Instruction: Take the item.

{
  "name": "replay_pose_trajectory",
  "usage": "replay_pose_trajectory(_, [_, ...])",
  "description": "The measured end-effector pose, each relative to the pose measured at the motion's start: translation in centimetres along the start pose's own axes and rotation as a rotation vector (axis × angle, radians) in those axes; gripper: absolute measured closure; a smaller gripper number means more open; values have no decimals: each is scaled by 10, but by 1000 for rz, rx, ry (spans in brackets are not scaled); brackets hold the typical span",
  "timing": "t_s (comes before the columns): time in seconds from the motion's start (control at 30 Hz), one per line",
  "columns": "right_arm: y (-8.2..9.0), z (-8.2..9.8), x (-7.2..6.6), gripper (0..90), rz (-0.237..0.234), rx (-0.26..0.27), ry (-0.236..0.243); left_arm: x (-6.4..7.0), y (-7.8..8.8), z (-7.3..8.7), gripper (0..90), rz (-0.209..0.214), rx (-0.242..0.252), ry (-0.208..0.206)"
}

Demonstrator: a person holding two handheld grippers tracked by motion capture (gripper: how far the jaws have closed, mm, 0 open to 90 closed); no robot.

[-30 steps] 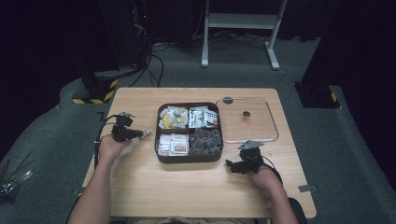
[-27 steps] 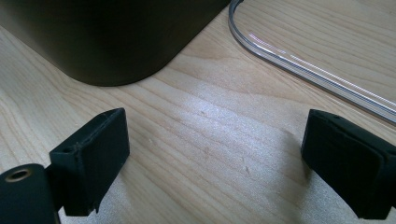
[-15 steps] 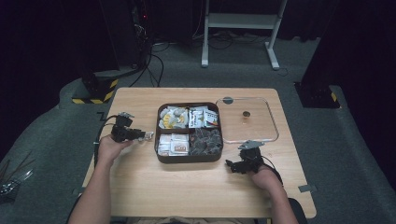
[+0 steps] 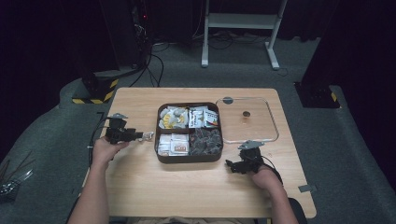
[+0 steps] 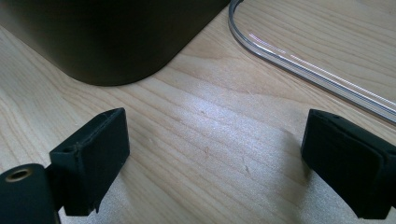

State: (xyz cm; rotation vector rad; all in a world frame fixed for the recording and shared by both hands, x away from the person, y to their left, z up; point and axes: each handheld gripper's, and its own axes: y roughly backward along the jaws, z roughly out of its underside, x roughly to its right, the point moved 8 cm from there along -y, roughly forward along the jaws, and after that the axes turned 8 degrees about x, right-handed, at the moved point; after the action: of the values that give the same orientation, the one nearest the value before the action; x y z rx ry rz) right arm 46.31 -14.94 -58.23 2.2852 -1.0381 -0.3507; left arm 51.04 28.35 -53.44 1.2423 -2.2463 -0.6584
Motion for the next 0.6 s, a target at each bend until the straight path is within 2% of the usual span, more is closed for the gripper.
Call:
replay_pose_trajectory(0.23, [0,0,0,77,0,1,-1,-2,10,5,439,-4,40,-6])
replay_pose_trajectory(0.27, [0,0,0,77,0,1,0,-3,12,8,429,-17,47,8])
replay_pose_trajectory(0.47, [0,0,0,78,-1,1,-2,-11,16,16,408,-56,45,11])
replay_pose_trajectory(0.6, [0,0,0,78,-2,2,-2,-17,20,22,357,-73,55,14])
